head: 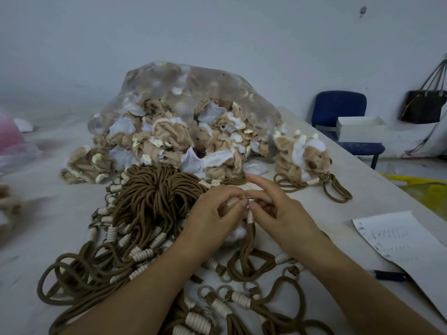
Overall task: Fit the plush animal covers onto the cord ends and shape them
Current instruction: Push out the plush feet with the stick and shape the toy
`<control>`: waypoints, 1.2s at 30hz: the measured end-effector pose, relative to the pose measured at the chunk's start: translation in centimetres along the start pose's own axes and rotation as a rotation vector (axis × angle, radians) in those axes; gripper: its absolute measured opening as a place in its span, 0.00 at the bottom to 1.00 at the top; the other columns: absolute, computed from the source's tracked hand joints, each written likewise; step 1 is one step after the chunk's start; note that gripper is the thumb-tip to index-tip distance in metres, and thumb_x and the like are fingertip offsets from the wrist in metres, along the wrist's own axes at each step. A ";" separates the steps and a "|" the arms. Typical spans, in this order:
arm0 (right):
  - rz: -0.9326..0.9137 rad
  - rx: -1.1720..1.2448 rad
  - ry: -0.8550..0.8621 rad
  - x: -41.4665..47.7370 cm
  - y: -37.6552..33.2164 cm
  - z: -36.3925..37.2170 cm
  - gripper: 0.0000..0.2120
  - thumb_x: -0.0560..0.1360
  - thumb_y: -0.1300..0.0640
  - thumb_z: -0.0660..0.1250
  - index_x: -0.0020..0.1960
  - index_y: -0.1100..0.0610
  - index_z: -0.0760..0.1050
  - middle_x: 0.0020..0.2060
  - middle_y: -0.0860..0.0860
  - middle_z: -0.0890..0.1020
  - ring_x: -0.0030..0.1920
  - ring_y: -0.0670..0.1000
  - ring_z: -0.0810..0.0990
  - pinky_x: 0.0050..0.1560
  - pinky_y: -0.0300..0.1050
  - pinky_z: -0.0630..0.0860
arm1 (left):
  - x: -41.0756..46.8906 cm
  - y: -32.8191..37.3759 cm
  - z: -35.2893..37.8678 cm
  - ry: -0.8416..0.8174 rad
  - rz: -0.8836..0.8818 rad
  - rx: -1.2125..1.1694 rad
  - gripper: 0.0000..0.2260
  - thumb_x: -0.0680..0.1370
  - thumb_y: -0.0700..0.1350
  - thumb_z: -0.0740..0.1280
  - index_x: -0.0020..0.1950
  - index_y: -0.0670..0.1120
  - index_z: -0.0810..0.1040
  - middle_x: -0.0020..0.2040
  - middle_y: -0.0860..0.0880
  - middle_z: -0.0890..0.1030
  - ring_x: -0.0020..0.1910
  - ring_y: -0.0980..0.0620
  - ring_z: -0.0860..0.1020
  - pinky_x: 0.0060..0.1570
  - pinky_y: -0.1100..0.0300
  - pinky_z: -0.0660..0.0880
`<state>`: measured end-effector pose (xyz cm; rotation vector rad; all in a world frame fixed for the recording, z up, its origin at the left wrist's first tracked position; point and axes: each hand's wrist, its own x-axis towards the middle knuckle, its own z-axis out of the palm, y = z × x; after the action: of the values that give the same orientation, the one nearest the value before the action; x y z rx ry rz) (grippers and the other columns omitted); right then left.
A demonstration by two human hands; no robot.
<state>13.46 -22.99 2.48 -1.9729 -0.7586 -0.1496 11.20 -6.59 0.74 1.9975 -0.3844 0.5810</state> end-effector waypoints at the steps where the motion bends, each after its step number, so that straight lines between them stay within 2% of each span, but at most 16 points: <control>1: 0.003 -0.010 -0.005 0.0 0.2 0.1 0.27 0.77 0.54 0.65 0.59 0.22 0.62 0.52 0.31 0.79 0.47 0.35 0.77 0.45 0.26 0.70 | 0.0 -0.1 0.0 -0.002 -0.023 -0.003 0.04 0.79 0.43 0.67 0.51 0.51 0.80 0.46 0.58 0.80 0.48 0.59 0.78 0.49 0.62 0.74; 3: 0.018 -0.066 -0.031 0.0 0.7 0.4 0.26 0.76 0.54 0.65 0.58 0.24 0.63 0.53 0.39 0.76 0.47 0.37 0.76 0.45 0.31 0.71 | -0.1 -0.3 -0.1 0.001 -0.098 -0.034 0.04 0.80 0.46 0.66 0.49 0.54 0.79 0.43 0.56 0.80 0.42 0.59 0.78 0.42 0.63 0.75; 5: 0.025 -0.102 -0.031 0.0 1.2 0.5 0.24 0.76 0.55 0.64 0.55 0.24 0.64 0.53 0.42 0.75 0.51 0.37 0.74 0.49 0.33 0.72 | -0.1 -0.5 -0.2 0.011 -0.178 -0.112 0.04 0.80 0.48 0.66 0.46 0.57 0.78 0.39 0.54 0.80 0.36 0.58 0.78 0.37 0.64 0.75; 7: 0.006 -0.134 -0.001 0.1 1.5 0.4 0.22 0.77 0.54 0.62 0.54 0.25 0.65 0.54 0.39 0.75 0.54 0.36 0.74 0.51 0.32 0.71 | 0.0 -0.6 -0.2 0.018 -0.230 -0.180 0.05 0.80 0.50 0.66 0.45 0.58 0.78 0.35 0.51 0.80 0.35 0.56 0.79 0.37 0.63 0.76; 9: -0.043 -0.176 0.005 0.2 1.5 0.4 0.22 0.79 0.55 0.61 0.58 0.27 0.63 0.55 0.34 0.73 0.57 0.34 0.72 0.52 0.27 0.68 | 0.0 -0.7 -0.2 0.014 -0.249 -0.218 0.05 0.80 0.51 0.65 0.44 0.59 0.78 0.34 0.50 0.80 0.35 0.56 0.79 0.38 0.62 0.76; 12: -0.102 -0.269 -0.022 0.3 1.7 0.6 0.23 0.79 0.57 0.62 0.67 0.35 0.63 0.52 0.37 0.70 0.53 0.36 0.70 0.50 0.24 0.65 | 0.0 -0.9 -0.2 -0.025 -0.249 -0.247 0.08 0.80 0.50 0.64 0.43 0.59 0.78 0.29 0.54 0.77 0.32 0.59 0.76 0.35 0.67 0.74; 15: -0.140 -0.346 0.013 0.4 1.5 0.5 0.19 0.79 0.56 0.63 0.69 0.45 0.69 0.52 0.43 0.71 0.50 0.41 0.72 0.48 0.31 0.70 | -0.1 -1.0 -0.1 -0.036 -0.246 -0.277 0.07 0.81 0.48 0.64 0.43 0.57 0.78 0.29 0.55 0.77 0.31 0.60 0.76 0.35 0.69 0.73; 17: -0.162 -0.400 0.029 0.3 1.2 0.4 0.18 0.79 0.54 0.63 0.68 0.47 0.70 0.51 0.43 0.71 0.49 0.42 0.73 0.46 0.36 0.71 | -0.1 -1.0 -0.1 -0.036 -0.240 -0.292 0.07 0.81 0.47 0.64 0.44 0.54 0.78 0.28 0.55 0.77 0.30 0.61 0.76 0.34 0.70 0.72; 22: -0.173 -0.398 0.014 0.4 0.9 0.3 0.17 0.78 0.55 0.65 0.66 0.48 0.72 0.49 0.39 0.69 0.48 0.35 0.68 0.46 0.25 0.66 | -0.1 -0.7 -0.3 -0.051 -0.229 -0.328 0.08 0.81 0.45 0.65 0.43 0.54 0.78 0.26 0.54 0.76 0.28 0.60 0.74 0.32 0.69 0.71; 27: -0.181 -0.395 -0.005 0.5 0.8 0.3 0.14 0.77 0.56 0.66 0.62 0.49 0.73 0.44 0.34 0.67 0.45 0.33 0.68 0.43 0.25 0.65 | -0.1 -0.8 -0.1 -0.055 -0.228 -0.291 0.04 0.77 0.51 0.67 0.42 0.58 0.78 0.31 0.58 0.78 0.32 0.62 0.76 0.34 0.69 0.72; 29: -0.184 -0.404 -0.005 0.5 0.7 0.2 0.14 0.76 0.56 0.66 0.61 0.50 0.73 0.44 0.33 0.67 0.44 0.33 0.67 0.43 0.25 0.65 | -0.1 -0.9 -0.2 -0.065 -0.220 -0.282 0.05 0.78 0.49 0.67 0.42 0.58 0.78 0.31 0.57 0.78 0.33 0.62 0.76 0.35 0.68 0.73; 36: -0.205 -0.465 -0.012 0.4 0.5 0.1 0.12 0.77 0.57 0.66 0.60 0.55 0.75 0.41 0.36 0.66 0.42 0.38 0.65 0.42 0.27 0.66 | -0.2 -0.9 -0.2 -0.085 -0.205 -0.275 0.05 0.79 0.49 0.65 0.43 0.55 0.78 0.30 0.55 0.76 0.32 0.59 0.75 0.34 0.67 0.73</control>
<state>14.09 -22.90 2.19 -2.3265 -1.0018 -0.4724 11.47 -6.01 0.08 1.7728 -0.2892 0.2981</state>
